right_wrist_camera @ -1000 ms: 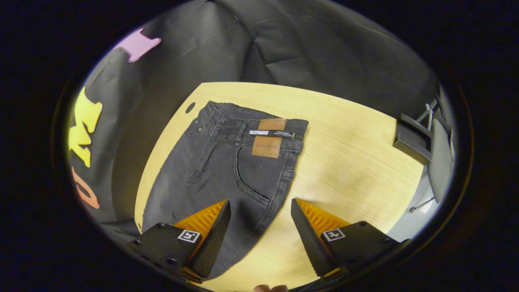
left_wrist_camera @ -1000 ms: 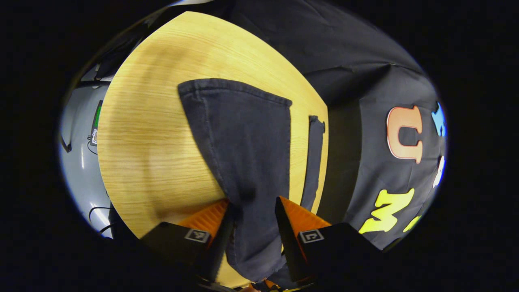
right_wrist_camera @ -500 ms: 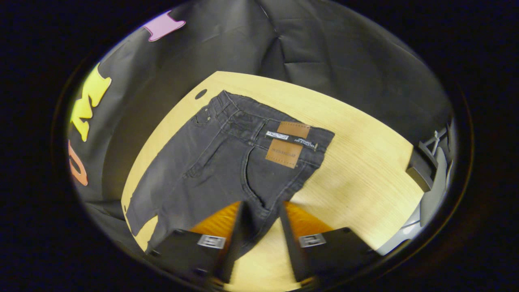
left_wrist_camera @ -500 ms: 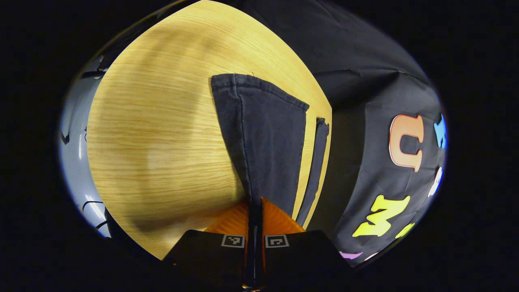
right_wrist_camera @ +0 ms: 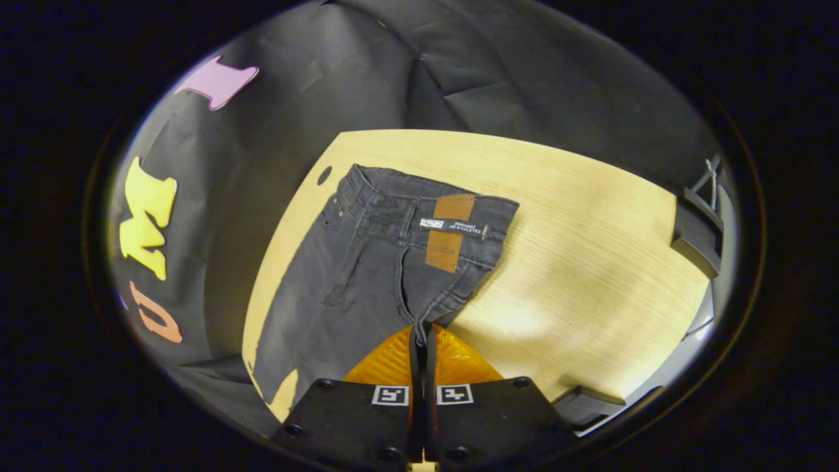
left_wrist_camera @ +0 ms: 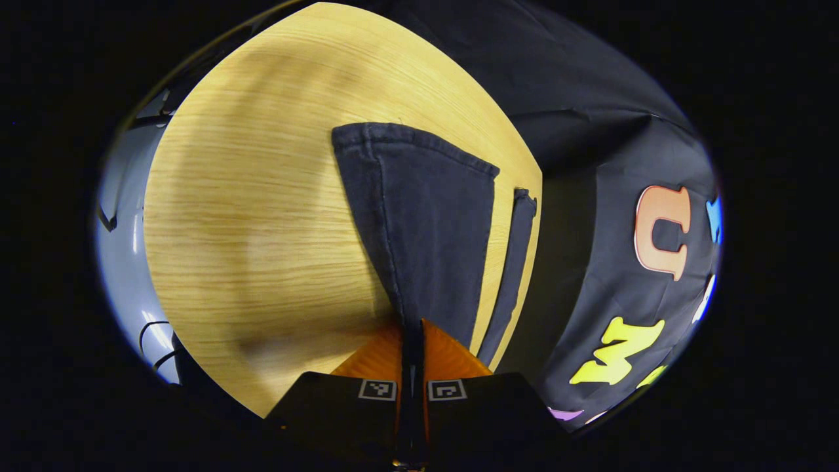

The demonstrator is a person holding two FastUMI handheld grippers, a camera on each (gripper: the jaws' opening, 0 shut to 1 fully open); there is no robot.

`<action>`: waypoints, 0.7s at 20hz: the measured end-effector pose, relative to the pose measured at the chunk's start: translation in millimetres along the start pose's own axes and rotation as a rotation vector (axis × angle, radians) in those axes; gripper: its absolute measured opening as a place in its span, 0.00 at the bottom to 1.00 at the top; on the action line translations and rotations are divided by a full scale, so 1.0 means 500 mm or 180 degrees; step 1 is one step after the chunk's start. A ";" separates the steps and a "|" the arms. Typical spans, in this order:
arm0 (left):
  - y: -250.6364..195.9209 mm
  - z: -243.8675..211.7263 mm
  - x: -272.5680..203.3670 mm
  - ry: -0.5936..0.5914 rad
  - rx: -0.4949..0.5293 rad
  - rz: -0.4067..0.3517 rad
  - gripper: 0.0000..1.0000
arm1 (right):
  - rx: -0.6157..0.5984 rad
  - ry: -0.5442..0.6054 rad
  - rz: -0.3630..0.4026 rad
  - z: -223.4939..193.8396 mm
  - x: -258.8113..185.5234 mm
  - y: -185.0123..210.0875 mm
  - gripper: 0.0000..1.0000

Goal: Grasp the waist and the cuffs of the jeans and fold them to make the two legs overlap; first hold the waist and fold one-third of the jeans toward the cuffs, then hold the cuffs and fold the remaining one-third in the same direction to finish folding.

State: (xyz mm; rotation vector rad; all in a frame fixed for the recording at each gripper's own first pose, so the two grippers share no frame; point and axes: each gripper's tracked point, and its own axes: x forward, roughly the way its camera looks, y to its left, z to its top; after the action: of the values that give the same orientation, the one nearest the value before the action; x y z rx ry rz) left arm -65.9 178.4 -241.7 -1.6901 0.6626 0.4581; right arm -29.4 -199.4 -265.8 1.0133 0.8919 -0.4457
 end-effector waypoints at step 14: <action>-0.325 0.025 0.145 0.0135 0.0496 -0.0247 0.04 | -0.0054 -0.0332 0.0861 0.129 0.032 0.323 0.00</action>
State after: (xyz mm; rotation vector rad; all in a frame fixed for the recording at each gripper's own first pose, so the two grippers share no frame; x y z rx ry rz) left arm 95.2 199.2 -167.6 -1.5754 0.6446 0.3087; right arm 119.3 -176.5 -177.1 1.0678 0.6529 -0.2594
